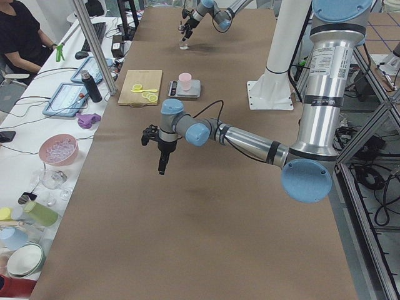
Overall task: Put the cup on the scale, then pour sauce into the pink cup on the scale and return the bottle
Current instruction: 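Lower the bottle onto the table with the right gripper, then open the right gripper and withdraw it from the bottle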
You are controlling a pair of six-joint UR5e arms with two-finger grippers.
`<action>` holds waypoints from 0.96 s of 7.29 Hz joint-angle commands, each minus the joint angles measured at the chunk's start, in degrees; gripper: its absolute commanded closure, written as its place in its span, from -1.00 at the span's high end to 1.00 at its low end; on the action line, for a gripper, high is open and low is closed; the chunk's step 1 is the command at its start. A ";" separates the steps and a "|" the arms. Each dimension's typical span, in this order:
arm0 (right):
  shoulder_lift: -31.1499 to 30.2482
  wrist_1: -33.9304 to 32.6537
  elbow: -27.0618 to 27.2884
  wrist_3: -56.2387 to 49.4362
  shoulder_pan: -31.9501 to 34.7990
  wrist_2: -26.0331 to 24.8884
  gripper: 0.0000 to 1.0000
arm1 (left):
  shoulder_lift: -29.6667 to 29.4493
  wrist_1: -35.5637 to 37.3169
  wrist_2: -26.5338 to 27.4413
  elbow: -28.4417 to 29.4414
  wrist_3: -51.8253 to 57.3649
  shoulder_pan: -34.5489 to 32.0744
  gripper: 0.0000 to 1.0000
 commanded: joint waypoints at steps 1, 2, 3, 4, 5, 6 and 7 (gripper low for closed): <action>-3.95 -0.11 4.25 -0.08 0.28 4.56 1.00 | 0.09 -0.08 0.00 0.02 0.00 0.00 0.97; -6.93 -0.11 6.79 -0.34 0.46 5.81 1.00 | 0.52 -0.08 0.00 0.02 0.00 0.00 0.97; -9.83 -0.89 10.21 -0.69 2.55 10.26 1.00 | 0.96 -0.08 0.00 -0.16 0.00 -0.09 0.97; -10.47 -0.99 10.33 -1.56 9.79 19.79 1.00 | 1.23 -0.08 -0.09 -0.33 0.00 -0.09 0.97; -10.30 -3.25 10.07 -4.96 18.22 28.94 1.00 | 1.23 -0.17 -0.09 -0.34 0.00 -0.09 0.97; -9.60 -9.45 10.59 -10.83 23.96 33.99 1.00 | 1.93 -0.17 -0.17 -0.77 0.00 -0.09 0.97; -6.12 -17.34 10.08 -16.98 28.54 34.91 1.00 | 2.02 -0.17 -0.17 -1.04 0.00 -0.09 0.97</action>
